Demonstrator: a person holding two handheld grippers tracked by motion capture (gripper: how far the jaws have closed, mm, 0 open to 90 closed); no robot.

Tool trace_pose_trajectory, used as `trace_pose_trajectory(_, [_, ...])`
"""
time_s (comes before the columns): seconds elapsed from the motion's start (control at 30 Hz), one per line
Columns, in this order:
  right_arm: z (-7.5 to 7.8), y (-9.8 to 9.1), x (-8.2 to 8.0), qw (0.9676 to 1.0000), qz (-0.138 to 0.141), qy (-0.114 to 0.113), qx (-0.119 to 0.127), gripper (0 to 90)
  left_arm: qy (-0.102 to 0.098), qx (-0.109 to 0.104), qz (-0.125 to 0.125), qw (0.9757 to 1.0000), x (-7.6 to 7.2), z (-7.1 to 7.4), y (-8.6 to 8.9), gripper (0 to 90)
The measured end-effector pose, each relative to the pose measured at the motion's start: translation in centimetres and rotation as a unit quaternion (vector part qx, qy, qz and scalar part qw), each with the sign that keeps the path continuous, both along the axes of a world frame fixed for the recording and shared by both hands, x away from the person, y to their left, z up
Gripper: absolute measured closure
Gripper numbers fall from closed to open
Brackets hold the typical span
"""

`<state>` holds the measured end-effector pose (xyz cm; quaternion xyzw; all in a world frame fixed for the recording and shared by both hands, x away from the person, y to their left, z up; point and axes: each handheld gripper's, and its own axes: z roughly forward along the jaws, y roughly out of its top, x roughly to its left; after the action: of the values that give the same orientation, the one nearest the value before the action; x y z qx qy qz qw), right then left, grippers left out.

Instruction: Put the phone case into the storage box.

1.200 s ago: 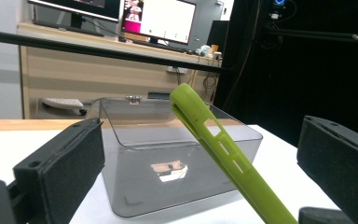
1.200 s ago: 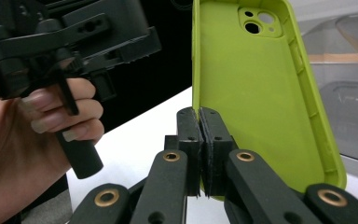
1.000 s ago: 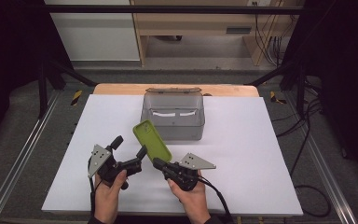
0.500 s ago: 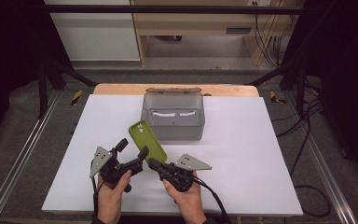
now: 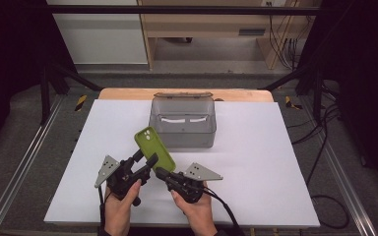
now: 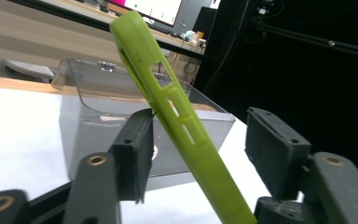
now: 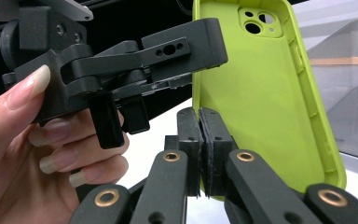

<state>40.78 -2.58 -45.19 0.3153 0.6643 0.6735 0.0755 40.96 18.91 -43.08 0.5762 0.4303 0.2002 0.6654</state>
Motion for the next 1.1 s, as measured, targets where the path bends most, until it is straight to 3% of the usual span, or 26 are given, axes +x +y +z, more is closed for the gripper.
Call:
trace_pose_trajectory(0.07, [0.0,0.0,0.0,1.0000,-0.002,-0.005,-0.004,88.2,0.010,-0.021,-0.011,0.9997,0.1,-0.1,0.1,45.9])
trace_pose_trajectory(0.17, [-0.1,0.2,-0.1,1.0000,-0.002,-0.005,-0.006,88.2,0.017,-0.035,-0.011,0.9992,0.2,-0.4,0.3,50.0])
trace_pose_trajectory(0.67, [-0.4,0.8,-0.3,1.0000,0.003,-0.001,-0.003,88.2,0.035,-0.058,-0.012,0.9976,0.2,-0.8,0.4,63.9])
trace_pose_trajectory(1.1, [-0.7,1.4,-0.4,1.0000,0.005,0.006,0.002,88.2,0.055,-0.092,0.000,0.9942,0.0,-1.3,0.8,71.8])
